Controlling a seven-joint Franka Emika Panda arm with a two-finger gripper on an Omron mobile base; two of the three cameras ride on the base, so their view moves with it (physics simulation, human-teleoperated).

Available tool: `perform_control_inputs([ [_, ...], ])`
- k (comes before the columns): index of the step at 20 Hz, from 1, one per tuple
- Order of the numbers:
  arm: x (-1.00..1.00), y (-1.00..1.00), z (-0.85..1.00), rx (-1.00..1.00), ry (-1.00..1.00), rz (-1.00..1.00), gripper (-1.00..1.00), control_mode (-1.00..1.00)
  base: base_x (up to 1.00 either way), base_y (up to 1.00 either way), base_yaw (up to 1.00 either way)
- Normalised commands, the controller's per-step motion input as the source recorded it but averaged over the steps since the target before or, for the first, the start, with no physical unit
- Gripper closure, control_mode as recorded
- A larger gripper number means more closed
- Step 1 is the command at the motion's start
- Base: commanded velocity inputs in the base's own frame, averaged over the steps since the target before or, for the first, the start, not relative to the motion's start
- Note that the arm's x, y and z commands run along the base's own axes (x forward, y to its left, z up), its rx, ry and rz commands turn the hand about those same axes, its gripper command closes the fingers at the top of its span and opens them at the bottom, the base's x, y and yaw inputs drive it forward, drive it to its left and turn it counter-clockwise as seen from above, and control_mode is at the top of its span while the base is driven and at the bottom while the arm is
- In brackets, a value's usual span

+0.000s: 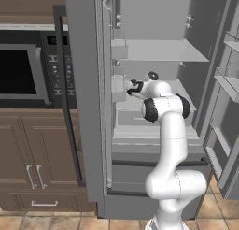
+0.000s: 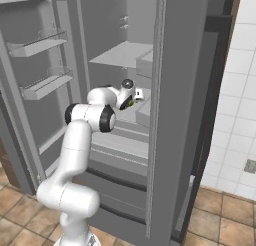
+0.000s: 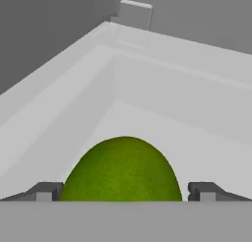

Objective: Take the cheese, chicken drumstick, and lime from the fridge and place them on the plate on the dining counter to create an appetizer plate.

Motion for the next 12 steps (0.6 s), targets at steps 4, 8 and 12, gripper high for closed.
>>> perform_control_inputs([
  [4, 0.00, 0.00, -0.54, -0.05, -0.06, 0.00, -1.00, -1.00, 0.00, 0.00, 0.00],
  [8, 0.00, 0.00, -0.49, -0.05, -0.05, 0.00, 1.00, -1.00, 0.00, 0.00, 0.00],
  [12, 0.00, 0.00, -0.46, -0.02, -0.02, 0.00, 1.00, -1.00, 0.00, 0.00, 0.00],
])
